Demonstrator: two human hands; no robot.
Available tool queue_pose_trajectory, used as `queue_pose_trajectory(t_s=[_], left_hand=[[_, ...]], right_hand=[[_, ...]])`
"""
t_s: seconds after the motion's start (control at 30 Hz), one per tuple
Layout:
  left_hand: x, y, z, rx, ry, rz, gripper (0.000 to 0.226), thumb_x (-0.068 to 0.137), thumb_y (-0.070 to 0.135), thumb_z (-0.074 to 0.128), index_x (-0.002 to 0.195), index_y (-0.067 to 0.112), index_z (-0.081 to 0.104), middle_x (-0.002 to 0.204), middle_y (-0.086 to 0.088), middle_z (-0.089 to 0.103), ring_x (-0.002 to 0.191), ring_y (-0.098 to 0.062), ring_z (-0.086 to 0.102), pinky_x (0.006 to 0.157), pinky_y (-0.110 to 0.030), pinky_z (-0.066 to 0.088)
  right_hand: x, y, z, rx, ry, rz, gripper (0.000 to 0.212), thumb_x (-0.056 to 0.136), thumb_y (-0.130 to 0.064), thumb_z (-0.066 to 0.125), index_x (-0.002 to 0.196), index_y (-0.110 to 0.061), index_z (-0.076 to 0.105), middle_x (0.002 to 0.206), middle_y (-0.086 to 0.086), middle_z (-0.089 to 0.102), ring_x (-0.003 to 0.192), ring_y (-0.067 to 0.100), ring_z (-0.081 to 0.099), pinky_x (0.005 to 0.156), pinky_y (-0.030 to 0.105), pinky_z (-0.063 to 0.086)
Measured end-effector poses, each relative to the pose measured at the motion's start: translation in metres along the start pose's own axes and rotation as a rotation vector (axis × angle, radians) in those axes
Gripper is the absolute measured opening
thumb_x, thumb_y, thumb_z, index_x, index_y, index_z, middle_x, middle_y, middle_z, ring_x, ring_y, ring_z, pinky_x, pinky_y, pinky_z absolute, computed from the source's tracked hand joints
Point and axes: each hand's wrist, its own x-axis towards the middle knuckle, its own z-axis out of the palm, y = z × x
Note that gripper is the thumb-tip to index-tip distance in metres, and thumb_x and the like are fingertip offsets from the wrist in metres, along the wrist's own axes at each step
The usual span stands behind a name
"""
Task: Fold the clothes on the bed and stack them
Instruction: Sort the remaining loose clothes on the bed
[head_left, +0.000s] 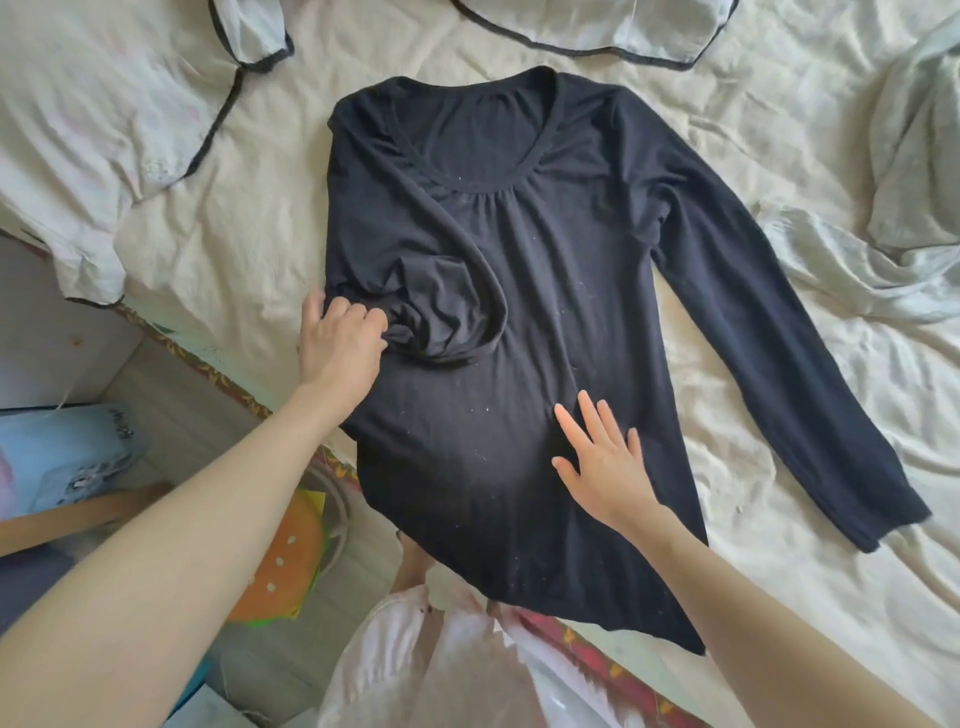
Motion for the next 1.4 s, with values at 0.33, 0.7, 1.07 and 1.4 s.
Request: queue_pose_trajectory(t_s=[0.33, 0.7, 1.07, 1.4], left_hand=[[-0.085, 0.125, -0.027, -1.709, -0.605, -0.593, 0.005, 0.090, 0.013, 0.062, 0.095, 0.012, 0.060, 0.092, -0.010, 0.067, 0.087, -0.024, 0.066, 0.071, -0.028, 0.057], [-0.124, 0.140, -0.003, -1.302, -0.689, -0.514, 0.033, 0.091, 0.017, 0.061, 0.122, 0.007, 0.058, 0.107, -0.005, 0.068, 0.095, -0.019, 0.065, 0.091, -0.035, 0.052], [-0.091, 0.147, -0.020, -1.089, -0.680, 0.140, 0.046, 0.100, -0.001, 0.029, 0.144, 0.011, 0.037, 0.152, 0.004, 0.032, 0.139, -0.008, 0.027, 0.097, 0.002, 0.011], [-0.087, 0.185, -0.029, -1.544, -0.620, -0.023, 0.047, 0.096, -0.009, 0.030, 0.137, 0.008, 0.046, 0.135, 0.000, 0.052, 0.124, -0.012, 0.050, 0.094, -0.025, 0.050]], right_hand=[[-0.012, -0.007, -0.029, 1.016, 0.145, 0.327, 0.032, 0.098, -0.037, 0.043, 0.109, -0.016, 0.065, 0.114, -0.002, 0.066, 0.110, 0.013, 0.058, 0.086, 0.025, 0.043], [-0.039, -0.005, -0.007, 0.938, -0.128, 0.305, 0.046, 0.086, -0.044, 0.064, 0.125, -0.019, 0.059, 0.119, -0.007, 0.062, 0.110, 0.012, 0.059, 0.093, 0.029, 0.048], [-0.056, 0.008, -0.016, 1.360, 0.110, 0.439, 0.042, 0.089, -0.060, 0.042, 0.112, -0.028, 0.057, 0.111, -0.005, 0.064, 0.102, 0.010, 0.061, 0.091, 0.033, 0.048], [-0.053, 0.031, -0.016, 1.793, 0.137, 0.582, 0.055, 0.096, -0.055, 0.035, 0.127, -0.012, 0.051, 0.118, 0.004, 0.059, 0.105, 0.018, 0.061, 0.082, 0.030, 0.050]])
